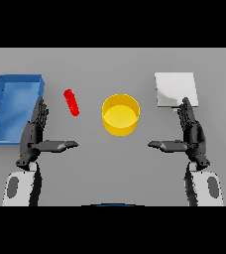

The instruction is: Pick up the red beaker and tilt it to pour out 1 green nut into yellow bowl. Pick up the yellow bowl and place it on the metallic measuring scale.

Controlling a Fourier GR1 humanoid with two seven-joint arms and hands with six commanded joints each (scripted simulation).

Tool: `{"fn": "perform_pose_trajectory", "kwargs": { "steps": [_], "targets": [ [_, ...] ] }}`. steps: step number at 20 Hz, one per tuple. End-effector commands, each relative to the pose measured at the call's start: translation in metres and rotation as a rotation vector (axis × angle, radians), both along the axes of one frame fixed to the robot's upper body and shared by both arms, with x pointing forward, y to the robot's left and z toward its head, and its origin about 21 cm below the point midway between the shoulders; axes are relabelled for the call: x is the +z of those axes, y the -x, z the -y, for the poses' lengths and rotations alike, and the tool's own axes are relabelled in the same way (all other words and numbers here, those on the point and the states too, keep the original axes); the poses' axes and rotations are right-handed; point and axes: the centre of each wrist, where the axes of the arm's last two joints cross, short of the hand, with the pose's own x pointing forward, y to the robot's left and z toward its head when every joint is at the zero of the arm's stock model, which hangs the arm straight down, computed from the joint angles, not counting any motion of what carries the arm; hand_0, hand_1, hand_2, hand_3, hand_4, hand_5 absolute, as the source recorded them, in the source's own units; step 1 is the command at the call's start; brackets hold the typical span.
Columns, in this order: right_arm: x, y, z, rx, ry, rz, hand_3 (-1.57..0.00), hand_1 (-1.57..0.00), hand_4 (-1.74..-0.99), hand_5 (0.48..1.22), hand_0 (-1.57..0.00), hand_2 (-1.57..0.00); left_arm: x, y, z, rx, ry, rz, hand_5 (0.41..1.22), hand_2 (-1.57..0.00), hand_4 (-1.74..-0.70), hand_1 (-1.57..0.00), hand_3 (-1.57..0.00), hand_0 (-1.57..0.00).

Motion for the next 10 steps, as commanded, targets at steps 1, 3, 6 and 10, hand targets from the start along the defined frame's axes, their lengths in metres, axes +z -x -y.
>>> {"fn": "perform_pose_trajectory", "kwargs": {
  "steps": [1,3,6,10],
  "targets": [
    [0.000,0.000,0.000,-0.001,-0.001,0.000,0.00,0.00,-1.128,0.660,0.00,0.00,0.000,-0.001,0.000,0.001,0.000,-0.001,0.623,0.00,-1.09,0.00,0.00,0.00],
    [0.000,0.000,-0.002,0.001,-0.001,0.000,0.00,0.00,-1.128,0.660,0.00,0.00,0.001,-0.004,-0.001,0.002,-0.001,-0.005,0.623,0.00,-1.09,0.00,0.00,0.00],
    [-0.003,0.002,-0.005,0.003,-0.008,-0.005,0.00,0.00,-1.128,0.660,0.00,0.00,0.000,-0.007,-0.002,0.000,-0.002,-0.006,0.623,0.00,-1.09,0.00,0.00,0.00],
    [0.003,0.024,-0.016,0.063,0.279,0.164,0.00,0.00,-1.126,0.666,0.00,0.00,0.009,0.014,0.005,-0.030,-0.152,0.054,0.615,0.00,-1.09,0.00,0.00,0.00]
  ]
}}
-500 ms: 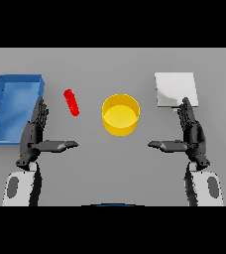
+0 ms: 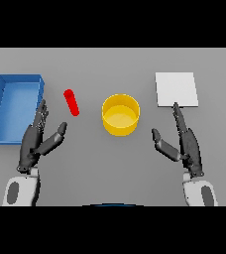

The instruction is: Pick up the red beaker and tilt it to pour out 1 green nut into yellow bowl. Pick up the yellow bowl and place it on the metallic measuring scale.

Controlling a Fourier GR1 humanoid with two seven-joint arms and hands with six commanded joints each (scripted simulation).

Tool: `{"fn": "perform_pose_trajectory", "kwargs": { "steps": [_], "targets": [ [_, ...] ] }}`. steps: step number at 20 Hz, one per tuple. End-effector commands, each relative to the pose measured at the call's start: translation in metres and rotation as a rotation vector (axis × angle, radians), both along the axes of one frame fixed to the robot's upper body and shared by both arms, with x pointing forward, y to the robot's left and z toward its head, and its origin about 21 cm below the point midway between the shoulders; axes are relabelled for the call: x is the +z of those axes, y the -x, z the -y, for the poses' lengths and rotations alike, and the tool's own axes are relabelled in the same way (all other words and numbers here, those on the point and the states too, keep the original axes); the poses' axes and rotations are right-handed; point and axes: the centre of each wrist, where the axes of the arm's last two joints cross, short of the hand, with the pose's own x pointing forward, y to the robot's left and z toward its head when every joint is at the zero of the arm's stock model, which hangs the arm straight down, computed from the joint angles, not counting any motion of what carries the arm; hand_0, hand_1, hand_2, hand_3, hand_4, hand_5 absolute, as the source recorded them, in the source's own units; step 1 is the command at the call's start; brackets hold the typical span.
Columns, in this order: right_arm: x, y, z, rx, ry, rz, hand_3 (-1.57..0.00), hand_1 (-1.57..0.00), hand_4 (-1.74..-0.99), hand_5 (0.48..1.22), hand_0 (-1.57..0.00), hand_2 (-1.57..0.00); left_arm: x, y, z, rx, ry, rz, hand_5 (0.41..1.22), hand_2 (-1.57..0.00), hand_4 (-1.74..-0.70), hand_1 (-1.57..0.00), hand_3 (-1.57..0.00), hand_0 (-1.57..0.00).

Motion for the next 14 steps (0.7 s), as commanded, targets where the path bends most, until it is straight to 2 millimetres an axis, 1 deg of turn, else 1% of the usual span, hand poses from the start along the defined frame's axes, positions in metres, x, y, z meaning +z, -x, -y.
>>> {"fn": "perform_pose_trajectory", "kwargs": {
  "steps": [1,3,4,5,6,7,8,9,10,11,12,14],
  "targets": [
    [-0.001,0.000,-0.001,-0.004,0.011,-0.014,0.00,0.00,-1.126,0.668,0.00,0.00,0.003,0.000,0.001,-0.002,-0.006,-0.018,0.615,0.00,-1.10,0.00,0.00,0.00],
    [0.003,0.004,-0.002,-0.016,0.033,-0.011,0.00,0.00,-1.112,0.659,0.00,0.00,0.005,-0.001,0.001,0.004,-0.025,-0.027,0.616,0.00,-1.10,0.00,0.00,0.00],
    [0.003,0.005,-0.003,-0.010,0.020,-0.004,0.00,0.00,-1.120,0.660,0.00,0.00,0.003,0.000,-0.001,0.003,-0.035,-0.039,0.613,0.00,-1.09,0.00,0.00,0.00],
    [0.006,0.003,-0.006,-0.011,0.011,-0.002,0.00,0.00,-1.121,0.658,0.00,0.00,0.002,-0.001,0.004,-0.004,-0.049,-0.054,0.612,0.00,-1.09,0.00,0.00,0.00],
    [0.007,0.004,-0.004,-0.015,0.009,-0.002,0.00,0.00,-1.123,0.653,0.00,0.00,-0.001,-0.005,0.005,-0.009,-0.058,-0.058,0.612,0.00,-1.09,0.00,0.00,0.00],
    [0.008,0.002,-0.005,-0.025,0.014,-0.018,0.00,0.00,-1.127,0.652,0.00,0.00,-0.003,-0.011,0.007,-0.011,-0.069,-0.058,0.617,0.00,-1.10,0.00,0.00,0.00],
    [0.009,0.001,0.000,-0.029,0.020,-0.019,0.00,0.00,-1.130,0.650,0.00,0.00,-0.004,-0.018,0.011,-0.015,-0.071,-0.044,0.623,0.00,-1.11,0.00,0.00,0.00],
    [0.008,0.002,-0.001,-0.030,0.008,-0.014,0.00,0.00,-1.143,0.650,0.00,0.00,-0.007,-0.022,0.007,-0.016,-0.076,-0.040,0.627,0.00,-1.12,0.00,0.00,0.00],
    [0.006,0.005,-0.002,-0.018,-0.016,-0.003,0.00,0.00,-1.160,0.651,0.00,0.00,-0.007,-0.030,0.008,-0.018,-0.077,-0.033,0.633,0.00,-1.13,0.00,0.00,0.00],
    [0.009,0.006,0.000,-0.012,-0.026,0.004,0.00,0.00,-1.171,0.653,0.00,0.00,-0.010,-0.037,0.014,-0.017,-0.073,-0.036,0.636,0.00,-1.14,0.00,0.00,0.00],
    [0.012,0.004,-0.002,-0.009,-0.029,0.002,0.00,0.00,-1.182,0.655,0.00,0.00,-0.012,-0.043,0.015,-0.014,-0.072,-0.036,0.636,0.00,-1.15,0.00,0.00,0.00],
    [0.010,0.004,-0.002,-0.003,-0.038,-0.016,0.00,0.00,-1.204,0.661,0.00,0.00,-0.016,-0.054,0.017,-0.017,-0.077,-0.037,0.636,0.00,-1.15,0.00,0.00,0.00]
  ]
}}
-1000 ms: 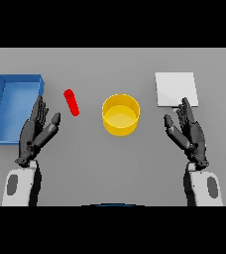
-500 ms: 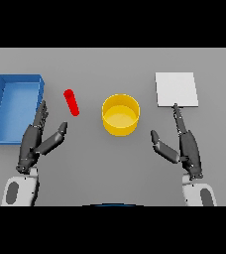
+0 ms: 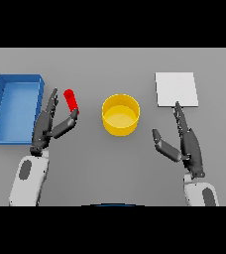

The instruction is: Pick up the red beaker and tilt it to pour out 1 green nut into yellow bowl. Pick up the yellow bowl and place it on the metallic measuring scale.

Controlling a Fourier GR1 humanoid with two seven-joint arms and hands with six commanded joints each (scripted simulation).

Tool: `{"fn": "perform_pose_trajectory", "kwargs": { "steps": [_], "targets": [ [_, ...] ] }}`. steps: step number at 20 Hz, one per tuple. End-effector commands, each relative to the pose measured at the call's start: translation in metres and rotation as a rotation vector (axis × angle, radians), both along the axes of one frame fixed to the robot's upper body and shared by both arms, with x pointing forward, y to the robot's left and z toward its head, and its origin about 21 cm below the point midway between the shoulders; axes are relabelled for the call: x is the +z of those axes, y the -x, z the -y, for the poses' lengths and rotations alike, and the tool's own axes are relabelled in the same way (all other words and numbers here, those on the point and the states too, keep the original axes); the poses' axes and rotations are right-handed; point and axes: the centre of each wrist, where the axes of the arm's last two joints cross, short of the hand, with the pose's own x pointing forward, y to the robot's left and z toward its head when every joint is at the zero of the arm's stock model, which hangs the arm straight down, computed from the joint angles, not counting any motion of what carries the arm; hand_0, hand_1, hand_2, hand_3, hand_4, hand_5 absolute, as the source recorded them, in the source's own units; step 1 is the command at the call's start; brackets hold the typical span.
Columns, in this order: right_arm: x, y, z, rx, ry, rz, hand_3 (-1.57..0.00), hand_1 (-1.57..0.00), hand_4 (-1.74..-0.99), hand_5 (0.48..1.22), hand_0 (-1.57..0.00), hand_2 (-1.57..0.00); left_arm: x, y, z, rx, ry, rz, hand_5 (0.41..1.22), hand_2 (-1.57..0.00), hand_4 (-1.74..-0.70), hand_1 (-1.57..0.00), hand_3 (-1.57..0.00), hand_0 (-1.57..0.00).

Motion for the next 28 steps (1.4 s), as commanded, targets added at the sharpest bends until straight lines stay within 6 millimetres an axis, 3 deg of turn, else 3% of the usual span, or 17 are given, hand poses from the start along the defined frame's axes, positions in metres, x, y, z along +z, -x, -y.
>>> {"fn": "perform_pose_trajectory", "kwargs": {
  "steps": [1,10,20,21,22,25,27,28],
  "targets": [
    [-0.001,0.002,0.001,-0.001,0.002,0.013,0.00,0.00,-1.213,0.664,0.00,0.00,-0.004,-0.006,0.001,0.007,-0.004,-0.006,0.632,0.00,-1.15,0.00,0.00,0.00],
    [0.000,-0.001,0.002,-0.002,0.015,0.008,0.00,0.00,-1.247,0.675,0.00,0.00,-0.022,-0.052,0.009,-0.001,-0.022,0.006,0.643,0.00,-1.22,0.00,0.00,0.00],
    [-0.003,0.001,0.003,-0.007,0.006,0.007,0.00,0.00,-1.259,0.691,0.00,0.00,-0.023,-0.079,0.028,-0.002,-0.055,0.063,0.715,-0.04,-1.30,-0.02,0.00,0.00],
    [-0.002,0.001,0.005,-0.016,0.009,0.006,0.00,0.00,-1.255,0.691,0.00,0.00,-0.023,-0.081,0.032,0.006,-0.044,0.070,0.741,-0.15,-1.32,-0.14,-0.05,-0.09],
    [-0.001,0.001,0.006,-0.021,0.015,0.016,0.00,0.00,-1.252,0.690,0.00,0.00,-0.025,-0.081,0.034,0.021,-0.036,0.074,0.770,-0.36,-1.35,-0.36,-0.22,-0.32],
    [0.000,0.001,0.008,-0.010,0.028,0.033,0.00,0.00,-1.241,0.695,0.00,0.00,-0.029,-0.082,0.039,0.021,-0.036,0.086,0.990,-0.95,-1.53,-0.95,-0.76,-0.93],
    [-0.001,-0.003,0.003,-0.011,0.008,0.013,0.00,0.00,-1.233,0.688,0.00,0.00,-0.031,-0.081,0.043,0.012,-0.016,0.105,1.073,-1.17,-1.60,-1.18,-1.00,-1.16],
    [0.000,-0.002,0.001,-0.004,0.008,0.025,0.00,0.00,-1.233,0.686,0.00,0.00,-0.031,-0.082,0.046,0.012,-0.017,0.100,1.103,-1.25,-1.57,-1.25,-1.11,-1.24]
  ]
}}
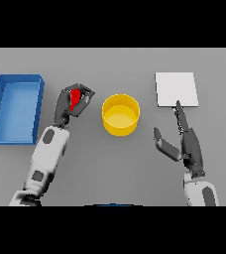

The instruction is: Pick up the red beaker and tilt it to pour out 1 green nut into yellow bowl. Pick up the yellow bowl and place it on the metallic measuring scale.

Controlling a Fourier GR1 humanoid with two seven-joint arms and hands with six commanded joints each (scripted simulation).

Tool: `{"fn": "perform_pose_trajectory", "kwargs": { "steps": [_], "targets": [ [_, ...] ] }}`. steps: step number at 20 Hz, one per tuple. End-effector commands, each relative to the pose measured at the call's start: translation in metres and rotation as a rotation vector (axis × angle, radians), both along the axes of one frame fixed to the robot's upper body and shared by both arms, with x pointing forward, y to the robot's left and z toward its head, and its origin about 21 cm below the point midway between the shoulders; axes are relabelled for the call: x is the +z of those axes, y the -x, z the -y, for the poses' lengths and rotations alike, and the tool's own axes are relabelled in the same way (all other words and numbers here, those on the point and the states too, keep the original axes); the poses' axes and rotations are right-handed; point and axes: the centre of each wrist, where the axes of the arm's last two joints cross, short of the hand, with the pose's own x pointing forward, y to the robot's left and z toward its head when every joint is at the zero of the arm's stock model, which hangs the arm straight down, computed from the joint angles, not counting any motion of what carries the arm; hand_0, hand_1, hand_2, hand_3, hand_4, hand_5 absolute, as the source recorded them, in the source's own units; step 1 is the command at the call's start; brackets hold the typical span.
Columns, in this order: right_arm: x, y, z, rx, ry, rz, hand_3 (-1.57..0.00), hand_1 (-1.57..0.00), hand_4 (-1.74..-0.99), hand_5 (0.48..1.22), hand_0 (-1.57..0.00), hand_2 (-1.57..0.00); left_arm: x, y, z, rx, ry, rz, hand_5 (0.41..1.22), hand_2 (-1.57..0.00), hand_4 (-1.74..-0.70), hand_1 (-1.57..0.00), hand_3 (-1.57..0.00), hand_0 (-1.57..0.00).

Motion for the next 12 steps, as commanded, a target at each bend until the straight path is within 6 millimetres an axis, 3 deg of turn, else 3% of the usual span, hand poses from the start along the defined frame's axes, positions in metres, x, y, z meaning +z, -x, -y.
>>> {"fn": "perform_pose_trajectory", "kwargs": {
  "steps": [1,6,8,12],
  "targets": [
    [0.000,-0.002,0.001,-0.002,0.002,-0.011,0.00,0.00,-1.232,0.685,0.00,0.00,-0.001,-0.001,-0.003,0.009,0.005,0.007,1.119,-1.32,-1.61,-1.32,-1.20,-1.31],
    [-0.001,-0.006,0.000,-0.010,0.027,0.006,0.00,0.00,-1.175,0.667,0.00,0.00,0.012,-0.009,-0.005,0.027,-0.005,0.035,1.127,-1.49,-1.70,-1.49,-1.45,-1.49],
    [-0.006,-0.002,0.007,-0.024,0.056,0.000,0.00,0.00,-1.141,0.660,0.00,0.00,0.023,-0.012,-0.009,0.017,-0.033,0.069,1.125,-1.52,-1.71,-1.52,-1.49,-1.52],
    [-0.006,-0.001,0.000,-0.030,0.080,0.013,0.00,0.00,-1.103,0.656,0.00,0.00,0.055,-0.021,-0.014,-0.066,-0.212,0.126,1.134,-1.55,-1.73,-1.55,-1.54,-1.55]
  ]
}}
